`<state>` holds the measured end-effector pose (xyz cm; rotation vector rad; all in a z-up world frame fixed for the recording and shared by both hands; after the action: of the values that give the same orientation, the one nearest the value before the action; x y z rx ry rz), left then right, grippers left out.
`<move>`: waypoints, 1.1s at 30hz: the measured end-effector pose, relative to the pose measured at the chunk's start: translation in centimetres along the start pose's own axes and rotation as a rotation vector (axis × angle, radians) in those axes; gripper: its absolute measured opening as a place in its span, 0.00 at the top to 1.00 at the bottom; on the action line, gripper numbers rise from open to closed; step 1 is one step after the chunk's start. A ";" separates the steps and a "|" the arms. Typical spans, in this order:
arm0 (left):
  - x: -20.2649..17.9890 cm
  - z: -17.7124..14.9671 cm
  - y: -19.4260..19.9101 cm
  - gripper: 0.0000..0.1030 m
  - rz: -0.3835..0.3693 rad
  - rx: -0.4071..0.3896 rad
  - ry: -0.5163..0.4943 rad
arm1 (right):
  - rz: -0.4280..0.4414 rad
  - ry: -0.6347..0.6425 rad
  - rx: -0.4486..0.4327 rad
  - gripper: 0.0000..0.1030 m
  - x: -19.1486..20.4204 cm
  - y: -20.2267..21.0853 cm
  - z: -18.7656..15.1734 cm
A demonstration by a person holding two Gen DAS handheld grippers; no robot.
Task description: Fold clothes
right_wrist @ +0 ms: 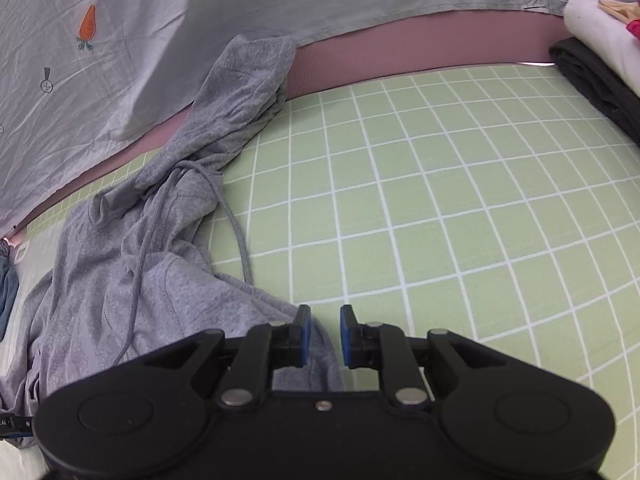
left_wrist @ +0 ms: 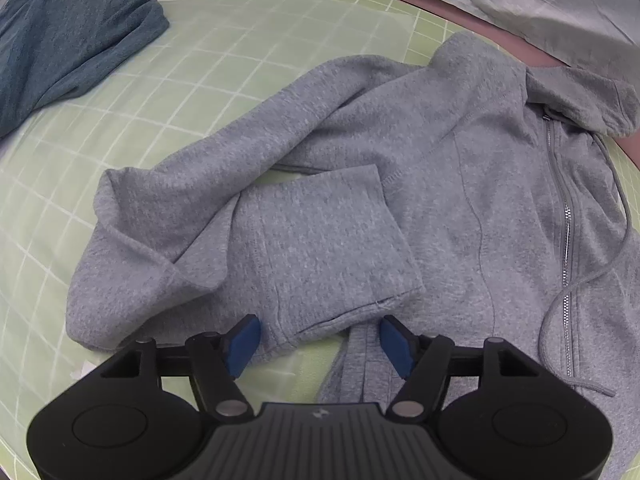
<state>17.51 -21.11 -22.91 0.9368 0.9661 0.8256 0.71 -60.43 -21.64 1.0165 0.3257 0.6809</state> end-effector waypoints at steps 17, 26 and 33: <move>0.0 0.0 -0.3 0.22 -0.009 -0.009 -0.015 | -0.299 0.367 -0.308 0.97 2.7 7.1 0.9; -0.2 -0.1 -0.4 0.18 -0.005 -0.010 -0.027 | -0.401 0.211 -0.329 0.93 -0.6 12.0 -0.3; -0.2 -0.5 -0.7 0.12 0.009 -0.006 -0.042 | -0.224 -0.176 -0.168 0.64 -5.0 9.0 -4.8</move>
<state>17.11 -21.44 -23.56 0.9503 0.9232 0.8126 -8.95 -57.37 -16.54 0.8572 0.2202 0.4060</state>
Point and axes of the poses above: each gripper's, at about its wrist camera, not at the fingertips, and y roughly against the way its jaws point, x to its left, z to its top, the point moved 10 cm from there along -y, roughly the way its jaws point, and after that the axes turned 13 degrees about -z, right-handed, at the moved point
